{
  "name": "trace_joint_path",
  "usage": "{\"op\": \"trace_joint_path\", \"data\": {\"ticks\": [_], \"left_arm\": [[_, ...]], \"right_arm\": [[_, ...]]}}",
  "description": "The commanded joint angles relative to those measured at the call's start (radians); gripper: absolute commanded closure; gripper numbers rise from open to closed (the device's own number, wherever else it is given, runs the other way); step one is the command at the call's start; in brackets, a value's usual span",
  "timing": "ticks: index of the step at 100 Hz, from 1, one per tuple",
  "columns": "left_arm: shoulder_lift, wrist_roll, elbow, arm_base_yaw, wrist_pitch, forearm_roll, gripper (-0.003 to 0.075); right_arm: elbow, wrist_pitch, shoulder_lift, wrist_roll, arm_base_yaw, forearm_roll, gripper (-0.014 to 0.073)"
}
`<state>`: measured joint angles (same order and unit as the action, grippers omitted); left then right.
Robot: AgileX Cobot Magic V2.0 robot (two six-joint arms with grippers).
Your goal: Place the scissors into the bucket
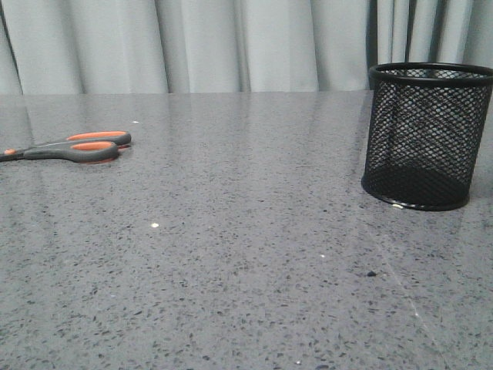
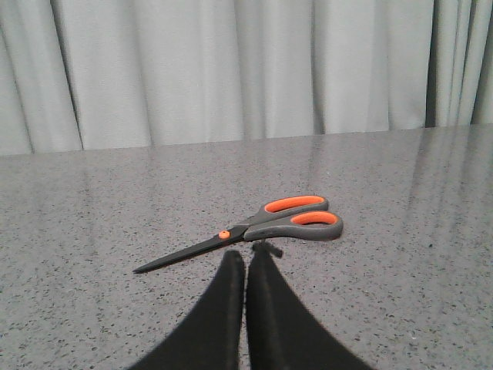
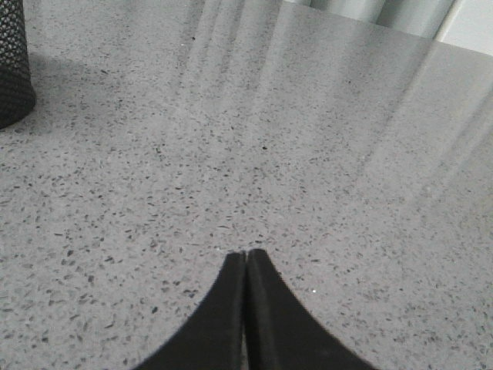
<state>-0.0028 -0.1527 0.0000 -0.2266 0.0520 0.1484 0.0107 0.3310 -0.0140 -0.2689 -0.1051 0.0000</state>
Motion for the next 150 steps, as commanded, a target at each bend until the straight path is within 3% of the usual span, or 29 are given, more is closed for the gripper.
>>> {"op": "trace_joint_path", "data": {"ticks": [1, 48, 77, 91, 104, 120, 139, 150], "left_arm": [[-0.027, 0.006, 0.039, 0.003, -0.081, 0.002, 0.074], [-0.027, 0.006, 0.039, 0.003, -0.081, 0.002, 0.074], [-0.027, 0.006, 0.039, 0.003, -0.083, 0.002, 0.074], [-0.027, 0.006, 0.039, 0.003, -0.114, 0.088, 0.074], [-0.027, 0.006, 0.039, 0.003, -0.162, 0.302, 0.074], [-0.027, 0.006, 0.029, 0.003, -0.153, 0.453, 0.074], [0.046, 0.004, -0.132, 0.001, 0.11, 0.414, 0.0739], [0.147, 0.004, -0.26, 0.001, 0.205, 0.331, 0.0727]], "right_arm": [[0.008, -0.036, -0.018, -0.009, -0.006, -0.019, 0.0651], [0.008, -0.063, -0.018, -0.009, -0.006, -0.026, 0.0651], [0.008, -0.438, -0.018, -0.009, -0.006, -0.02, 0.0651], [0.008, -0.511, -0.018, 0.07, -0.006, 0.159, 0.0651], [0.008, -0.446, -0.018, 0.084, -0.006, 0.442, 0.0651], [-0.019, -0.389, -0.018, 0.084, -0.006, 0.631, 0.0651], [-0.207, -0.149, 0.034, 0.081, -0.006, 0.631, 0.0651], [-0.336, 0.025, 0.13, 0.003, -0.006, 0.616, 0.0651]]}}
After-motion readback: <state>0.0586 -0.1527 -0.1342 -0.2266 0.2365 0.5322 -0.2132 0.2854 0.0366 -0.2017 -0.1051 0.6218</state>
